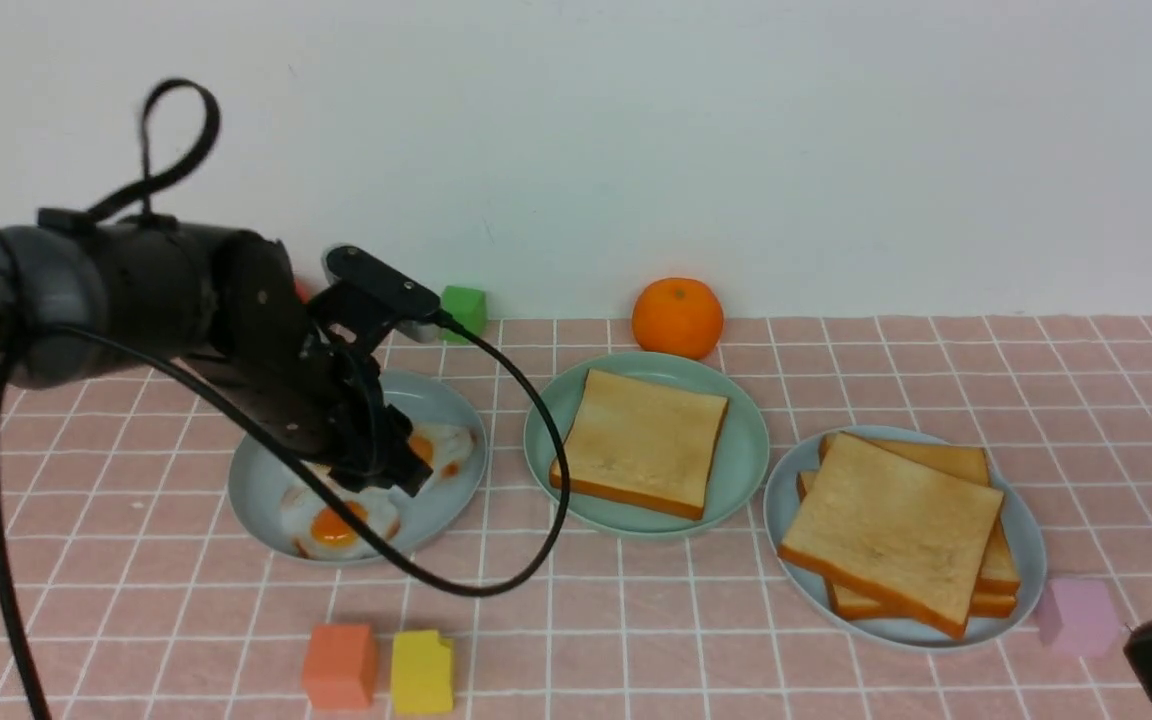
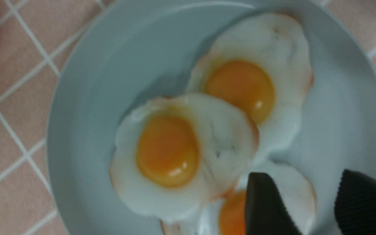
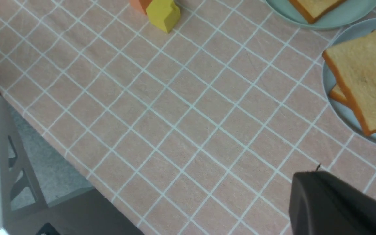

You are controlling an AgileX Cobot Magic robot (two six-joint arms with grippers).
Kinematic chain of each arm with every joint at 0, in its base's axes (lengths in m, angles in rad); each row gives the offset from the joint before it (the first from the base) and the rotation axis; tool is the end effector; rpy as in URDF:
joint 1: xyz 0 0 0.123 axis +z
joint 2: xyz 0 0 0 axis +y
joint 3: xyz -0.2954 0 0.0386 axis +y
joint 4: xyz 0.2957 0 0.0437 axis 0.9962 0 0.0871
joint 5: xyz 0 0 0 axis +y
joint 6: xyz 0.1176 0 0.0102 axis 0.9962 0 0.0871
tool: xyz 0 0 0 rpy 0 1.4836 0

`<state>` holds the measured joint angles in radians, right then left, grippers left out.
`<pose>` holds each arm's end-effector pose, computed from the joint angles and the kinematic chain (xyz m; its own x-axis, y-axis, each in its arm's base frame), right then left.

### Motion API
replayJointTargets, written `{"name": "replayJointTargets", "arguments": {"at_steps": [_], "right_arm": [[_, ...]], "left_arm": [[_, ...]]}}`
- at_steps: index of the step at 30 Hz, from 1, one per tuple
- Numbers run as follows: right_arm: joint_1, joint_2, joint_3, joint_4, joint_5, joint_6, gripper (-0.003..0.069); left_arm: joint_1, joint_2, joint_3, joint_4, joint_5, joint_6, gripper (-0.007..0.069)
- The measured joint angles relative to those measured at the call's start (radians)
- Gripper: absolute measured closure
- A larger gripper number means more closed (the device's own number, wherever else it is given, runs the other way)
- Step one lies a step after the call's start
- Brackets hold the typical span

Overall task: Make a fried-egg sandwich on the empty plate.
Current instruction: Grab a fried egg with your left arm

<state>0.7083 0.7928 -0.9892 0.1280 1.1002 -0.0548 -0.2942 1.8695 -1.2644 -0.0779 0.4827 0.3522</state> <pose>0.1296 0.1287 0.3758 -0.5542 -0.4702 -0.6868 -0.7038 0.7053 0.0851 0.4348 -0.1362 0.1624 -0.6867 0.4998 -0.5278 0.5211 0.8447 0.1219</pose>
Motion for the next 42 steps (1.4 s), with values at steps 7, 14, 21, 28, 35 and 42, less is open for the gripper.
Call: {"name": "replayJointTargets", "arguments": {"at_steps": [7,14,21,28,35,42], "right_arm": [[0.0,0.0,0.0,0.037,0.002,0.0,0.065],[0.0,0.0,0.0,0.053,0.003,0.001,0.0648],[0.0,0.0,0.0,0.054,0.025,0.001,0.0644],[0.0,0.0,0.001,0.055,0.028,0.001,0.0641],[0.0,0.0,0.001,0.055,0.029,0.001,0.064],[0.0,0.0,0.001,0.055,0.029,0.001,0.0636]], "left_arm": [[0.0,0.044,0.0,0.031,-0.092,0.006,0.0262],[0.0,0.095,0.0,0.072,-0.102,0.007,0.0294],[0.0,0.1,-0.002,0.107,-0.107,0.007,0.0325],[0.0,0.083,-0.002,0.108,-0.097,0.007,0.0353],[0.0,0.04,-0.002,0.109,-0.096,0.007,0.0344],[0.0,0.054,-0.002,0.138,-0.106,0.007,0.0267]]}}
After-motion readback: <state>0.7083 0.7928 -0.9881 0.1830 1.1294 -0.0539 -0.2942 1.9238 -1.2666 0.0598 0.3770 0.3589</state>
